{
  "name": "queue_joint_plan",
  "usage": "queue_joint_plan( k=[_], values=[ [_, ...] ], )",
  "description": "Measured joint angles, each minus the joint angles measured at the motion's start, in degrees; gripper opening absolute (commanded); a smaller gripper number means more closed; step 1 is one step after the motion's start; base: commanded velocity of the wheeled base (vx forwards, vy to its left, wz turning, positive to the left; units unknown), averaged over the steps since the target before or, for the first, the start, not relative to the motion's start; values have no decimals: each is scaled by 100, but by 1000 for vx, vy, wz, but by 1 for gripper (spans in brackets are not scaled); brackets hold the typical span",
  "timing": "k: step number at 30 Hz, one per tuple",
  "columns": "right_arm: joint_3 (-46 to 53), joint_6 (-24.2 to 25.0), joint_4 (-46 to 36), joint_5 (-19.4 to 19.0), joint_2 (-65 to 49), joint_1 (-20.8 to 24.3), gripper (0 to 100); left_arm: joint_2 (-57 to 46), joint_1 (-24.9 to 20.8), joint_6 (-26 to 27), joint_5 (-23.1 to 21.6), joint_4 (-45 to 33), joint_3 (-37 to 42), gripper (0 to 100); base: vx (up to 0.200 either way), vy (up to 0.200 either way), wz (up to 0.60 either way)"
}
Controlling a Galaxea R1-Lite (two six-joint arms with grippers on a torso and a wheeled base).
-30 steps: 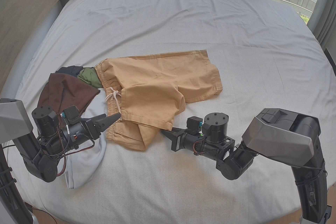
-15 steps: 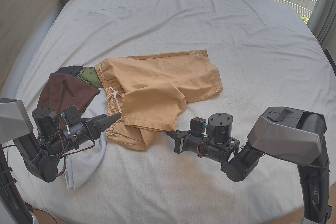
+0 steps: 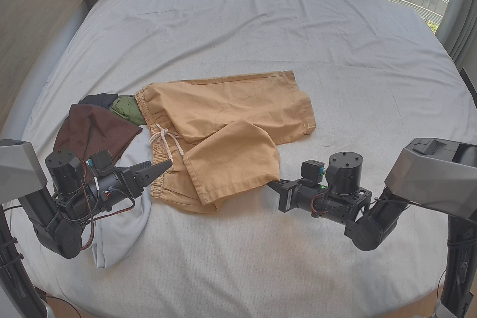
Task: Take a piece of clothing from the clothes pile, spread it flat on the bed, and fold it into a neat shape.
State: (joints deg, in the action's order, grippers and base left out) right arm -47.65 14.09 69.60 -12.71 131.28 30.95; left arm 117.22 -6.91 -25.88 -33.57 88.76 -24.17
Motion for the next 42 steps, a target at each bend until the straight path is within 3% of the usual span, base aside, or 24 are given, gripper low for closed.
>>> queue_joint_plan(
  k=[10, 23, 24, 31, 42],
  values=[
    [645, -172, 1, 0, -462, -478, 0, -2, -2, -1, 0, -2, -7, 100, 0, 0, 0],
    [926, -266, 1, -1, -599, -521, 0, -16, -9, -1, 0, -2, -2, 100, 0, 0, 0],
    [934, -274, 1, -1, -586, -518, 100, -16, -2, -1, 0, -2, -2, 100, 0, 0, 0],
    [1086, -216, 68, -4, -645, -588, 100, -9, 0, -1, 0, 0, -2, 100, 0, 0, 0],
    [1315, 457, 545, -34, -777, -1080, 100, 6, -17, -1, 2, -2, 11, 100, 0, 0, 0]
  ],
)
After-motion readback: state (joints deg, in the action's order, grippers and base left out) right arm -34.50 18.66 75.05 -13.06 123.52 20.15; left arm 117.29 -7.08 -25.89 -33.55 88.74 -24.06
